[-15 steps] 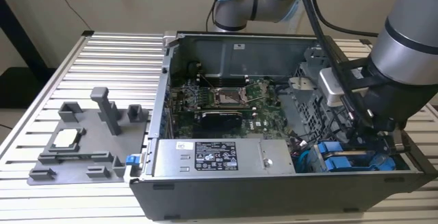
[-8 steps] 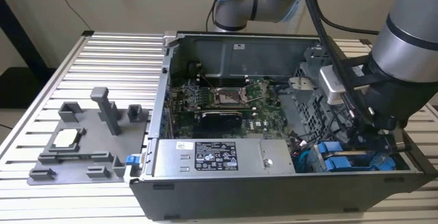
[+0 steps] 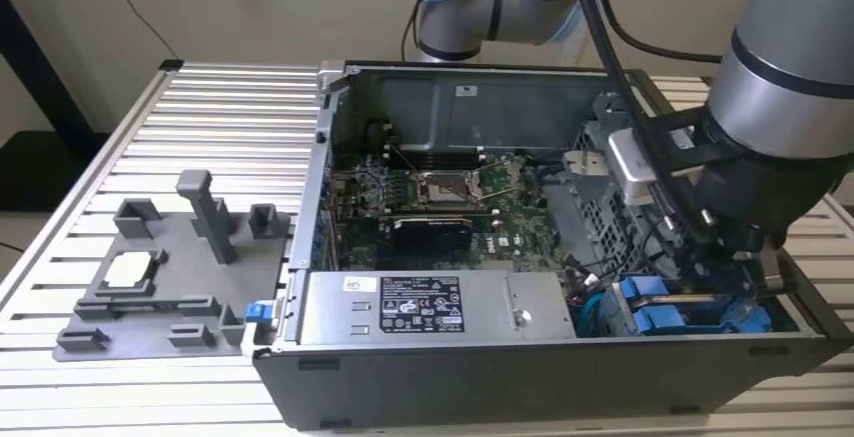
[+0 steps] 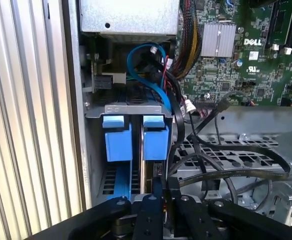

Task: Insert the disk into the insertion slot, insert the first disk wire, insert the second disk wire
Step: 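Insert the second disk wire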

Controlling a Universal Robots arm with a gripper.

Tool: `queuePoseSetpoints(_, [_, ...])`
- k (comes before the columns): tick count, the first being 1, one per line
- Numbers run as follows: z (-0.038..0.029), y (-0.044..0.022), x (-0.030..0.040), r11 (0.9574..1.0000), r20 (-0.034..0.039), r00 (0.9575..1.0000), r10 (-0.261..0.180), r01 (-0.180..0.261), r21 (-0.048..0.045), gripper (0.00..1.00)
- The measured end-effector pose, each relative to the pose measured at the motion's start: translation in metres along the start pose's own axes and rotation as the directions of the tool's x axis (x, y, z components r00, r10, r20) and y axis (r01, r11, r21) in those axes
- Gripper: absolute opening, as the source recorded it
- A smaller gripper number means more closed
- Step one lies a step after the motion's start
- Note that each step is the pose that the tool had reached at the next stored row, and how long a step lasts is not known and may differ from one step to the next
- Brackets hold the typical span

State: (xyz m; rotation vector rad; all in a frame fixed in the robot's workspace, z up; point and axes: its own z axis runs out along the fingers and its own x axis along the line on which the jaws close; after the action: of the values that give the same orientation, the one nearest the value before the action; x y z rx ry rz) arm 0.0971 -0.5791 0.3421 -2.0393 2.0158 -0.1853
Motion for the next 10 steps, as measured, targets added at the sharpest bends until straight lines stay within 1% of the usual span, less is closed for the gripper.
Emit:
queuePoseSetpoints(3, [-0.001, 0.0056, 0.0, 0.9986, 0.0002, 1.0, -0.005, 0.005, 0.0528, 0.16])
queuePoseSetpoints(4, [-0.0015, 0.008, 0.0001, 0.9977, 0.0001, 1.0, -0.007, 0.007, 0.0679, 0.16])
queuePoseSetpoints(6, [-0.0022, 0.0134, 0.0003, 0.9959, -0.0001, 1.0, -0.009, 0.009, 0.0897, 0.16])
queuePoseSetpoints(10, [-0.0034, 0.0241, 0.0005, 0.9916, -0.0007, 0.9999, -0.013, 0.013, 0.1287, 0.16])
